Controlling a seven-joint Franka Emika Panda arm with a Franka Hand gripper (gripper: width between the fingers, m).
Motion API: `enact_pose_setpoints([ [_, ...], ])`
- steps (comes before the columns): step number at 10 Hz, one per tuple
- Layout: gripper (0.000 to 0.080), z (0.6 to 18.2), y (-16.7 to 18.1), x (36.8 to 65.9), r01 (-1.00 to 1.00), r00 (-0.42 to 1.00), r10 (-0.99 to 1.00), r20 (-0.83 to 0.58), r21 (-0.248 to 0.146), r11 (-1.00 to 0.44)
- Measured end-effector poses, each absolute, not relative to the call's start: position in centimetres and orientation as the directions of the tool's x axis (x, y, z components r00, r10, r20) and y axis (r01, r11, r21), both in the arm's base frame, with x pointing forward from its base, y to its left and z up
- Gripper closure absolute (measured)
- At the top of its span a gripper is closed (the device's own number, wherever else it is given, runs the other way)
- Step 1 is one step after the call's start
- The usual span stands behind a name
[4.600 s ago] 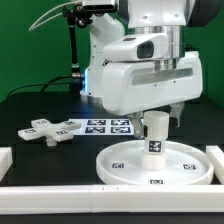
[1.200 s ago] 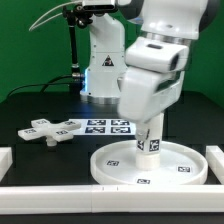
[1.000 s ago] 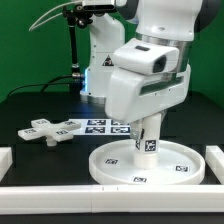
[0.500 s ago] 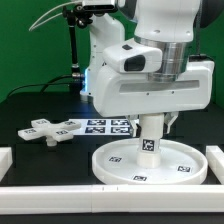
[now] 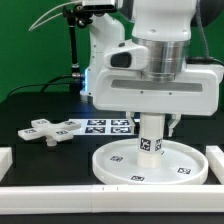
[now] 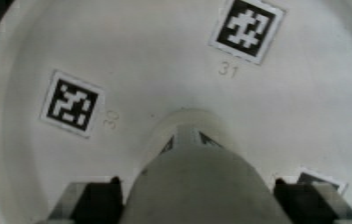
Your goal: Assemble round table
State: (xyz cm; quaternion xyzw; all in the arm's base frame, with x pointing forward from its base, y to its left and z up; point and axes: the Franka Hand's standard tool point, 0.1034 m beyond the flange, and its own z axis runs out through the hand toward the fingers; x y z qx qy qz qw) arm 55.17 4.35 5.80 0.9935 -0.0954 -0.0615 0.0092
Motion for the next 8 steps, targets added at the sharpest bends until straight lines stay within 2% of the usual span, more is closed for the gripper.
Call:
enact_pose_setpoints([
  [1,0.039,5.75,4.37,55.17,-0.292,0.948,-0.292,-0.126,0.014,-0.956],
  [2,0.039,5.77,4.63,55.19,-0.395,0.91,-0.394,-0.127,0.019,-0.918],
  [8,0.039,5.88,5.3,55.4,-0.657,0.746,-0.657,-0.112,0.046,-0.753],
])
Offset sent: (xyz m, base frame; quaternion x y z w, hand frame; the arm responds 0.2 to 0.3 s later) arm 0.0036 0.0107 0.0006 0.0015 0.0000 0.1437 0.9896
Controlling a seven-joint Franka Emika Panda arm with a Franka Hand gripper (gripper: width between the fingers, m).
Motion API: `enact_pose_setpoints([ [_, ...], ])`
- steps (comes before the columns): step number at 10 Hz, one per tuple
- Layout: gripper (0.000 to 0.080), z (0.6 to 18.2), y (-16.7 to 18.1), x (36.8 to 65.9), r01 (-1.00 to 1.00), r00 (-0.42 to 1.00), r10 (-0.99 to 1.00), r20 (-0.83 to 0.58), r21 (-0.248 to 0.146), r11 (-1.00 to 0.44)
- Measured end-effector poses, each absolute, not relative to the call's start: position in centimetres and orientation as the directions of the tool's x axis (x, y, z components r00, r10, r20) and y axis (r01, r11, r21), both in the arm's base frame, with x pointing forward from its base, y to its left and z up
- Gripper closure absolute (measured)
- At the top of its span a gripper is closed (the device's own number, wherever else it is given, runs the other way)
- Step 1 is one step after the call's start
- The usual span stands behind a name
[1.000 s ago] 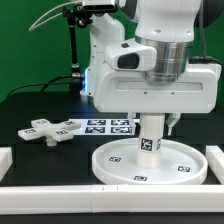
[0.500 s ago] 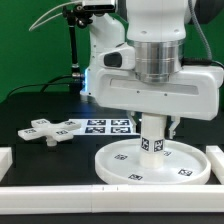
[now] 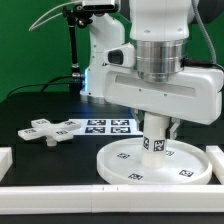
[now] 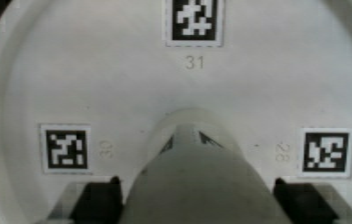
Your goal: Assemble round table
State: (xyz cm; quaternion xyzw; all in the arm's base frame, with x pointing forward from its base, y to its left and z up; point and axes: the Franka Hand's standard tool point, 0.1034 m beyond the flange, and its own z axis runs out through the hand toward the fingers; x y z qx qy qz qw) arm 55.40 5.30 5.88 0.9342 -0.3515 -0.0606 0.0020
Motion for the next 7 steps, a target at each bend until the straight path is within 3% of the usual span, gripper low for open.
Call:
enact_pose_setpoints([
  [2,0.039,5.83,5.2,55.66,-0.778,0.622,-0.776,-0.101,0.028,-0.628],
  [7,0.039,5.82,5.17,56.23,-0.997,0.074,-0.988,-0.133,0.019,-0.077],
])
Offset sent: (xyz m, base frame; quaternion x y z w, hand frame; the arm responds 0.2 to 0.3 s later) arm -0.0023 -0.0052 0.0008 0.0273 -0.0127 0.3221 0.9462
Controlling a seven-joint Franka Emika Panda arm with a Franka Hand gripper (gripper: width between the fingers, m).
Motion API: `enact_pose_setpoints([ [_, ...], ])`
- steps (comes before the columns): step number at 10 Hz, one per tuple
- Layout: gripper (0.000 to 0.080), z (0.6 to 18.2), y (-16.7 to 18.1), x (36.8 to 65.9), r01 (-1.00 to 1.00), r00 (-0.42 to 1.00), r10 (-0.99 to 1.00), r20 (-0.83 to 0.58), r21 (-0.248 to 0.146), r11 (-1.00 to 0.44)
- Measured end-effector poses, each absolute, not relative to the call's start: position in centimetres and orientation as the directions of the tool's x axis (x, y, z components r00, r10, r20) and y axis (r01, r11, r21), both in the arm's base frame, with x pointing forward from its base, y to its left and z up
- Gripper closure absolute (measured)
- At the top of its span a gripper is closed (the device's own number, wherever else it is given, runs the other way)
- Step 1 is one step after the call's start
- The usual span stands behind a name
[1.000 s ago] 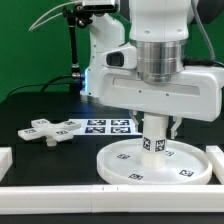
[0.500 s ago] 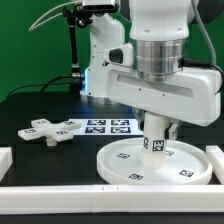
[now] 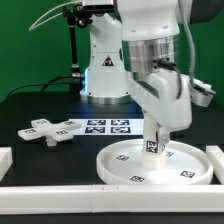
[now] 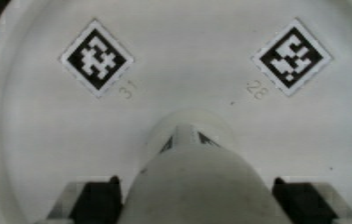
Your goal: Assemble round table
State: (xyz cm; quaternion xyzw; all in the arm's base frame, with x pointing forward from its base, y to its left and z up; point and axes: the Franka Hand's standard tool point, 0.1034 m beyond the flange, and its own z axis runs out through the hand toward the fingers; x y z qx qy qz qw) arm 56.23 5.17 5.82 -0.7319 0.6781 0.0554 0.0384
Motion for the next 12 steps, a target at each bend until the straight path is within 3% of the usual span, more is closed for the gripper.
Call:
enact_pose_setpoints([
  [3,0.039,5.9,5.2,56.6,-0.98,-0.198,-0.97,-0.143,0.024,0.197],
  [8,0.039,6.2,5.0,57.3,-0.852,-0.521,-0.84,-0.155,0.037,0.522],
  [11,0.039,6.2,5.1,57.4,-0.85,-0.524,-0.837,-0.159,0.031,0.526],
  [12,0.0226,6.2,5.1,57.4,-0.856,-0.514,-0.843,-0.159,0.03,0.516],
])
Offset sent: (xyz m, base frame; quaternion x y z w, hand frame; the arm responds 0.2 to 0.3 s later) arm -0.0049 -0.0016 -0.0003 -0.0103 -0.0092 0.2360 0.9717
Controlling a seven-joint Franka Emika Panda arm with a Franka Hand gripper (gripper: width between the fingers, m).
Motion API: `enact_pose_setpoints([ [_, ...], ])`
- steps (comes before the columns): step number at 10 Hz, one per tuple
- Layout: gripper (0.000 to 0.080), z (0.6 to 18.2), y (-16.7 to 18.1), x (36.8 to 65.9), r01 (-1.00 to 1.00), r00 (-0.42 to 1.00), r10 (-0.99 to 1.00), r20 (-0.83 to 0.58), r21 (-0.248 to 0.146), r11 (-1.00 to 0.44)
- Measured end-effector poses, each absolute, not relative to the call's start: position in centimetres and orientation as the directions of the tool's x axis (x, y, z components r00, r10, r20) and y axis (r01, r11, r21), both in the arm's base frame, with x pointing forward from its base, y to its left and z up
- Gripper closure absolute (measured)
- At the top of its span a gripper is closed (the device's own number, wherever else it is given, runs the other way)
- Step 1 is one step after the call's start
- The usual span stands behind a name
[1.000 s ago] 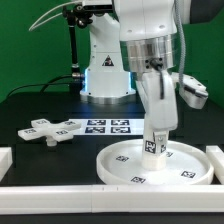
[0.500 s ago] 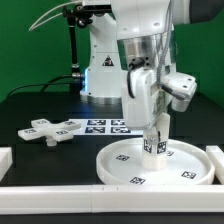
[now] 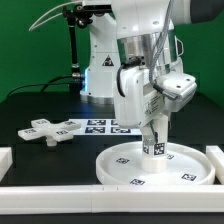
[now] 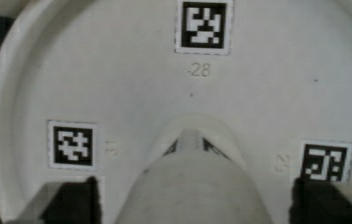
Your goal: Assemble round table
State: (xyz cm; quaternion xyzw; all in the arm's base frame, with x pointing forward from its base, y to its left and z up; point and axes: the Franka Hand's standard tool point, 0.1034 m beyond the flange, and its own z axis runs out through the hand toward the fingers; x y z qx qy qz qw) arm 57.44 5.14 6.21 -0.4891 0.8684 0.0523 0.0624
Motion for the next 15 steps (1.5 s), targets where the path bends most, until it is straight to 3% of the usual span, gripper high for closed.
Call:
enact_pose_setpoints([
  [3,0.0154,7.2,5.7,58.1,-0.949,-0.313,-0.933,-0.178,0.021,0.314],
  [9,0.0151,7.1,5.7,58.2,-0.994,0.106,-0.98,-0.17,-0.056,-0.097],
  [12,0.0151,7.4,5.7,58.4,-0.871,0.491,-0.861,-0.135,-0.076,-0.485],
  [15,0.0151,7.5,5.6,58.5,-0.666,0.746,-0.659,-0.093,-0.091,-0.741],
])
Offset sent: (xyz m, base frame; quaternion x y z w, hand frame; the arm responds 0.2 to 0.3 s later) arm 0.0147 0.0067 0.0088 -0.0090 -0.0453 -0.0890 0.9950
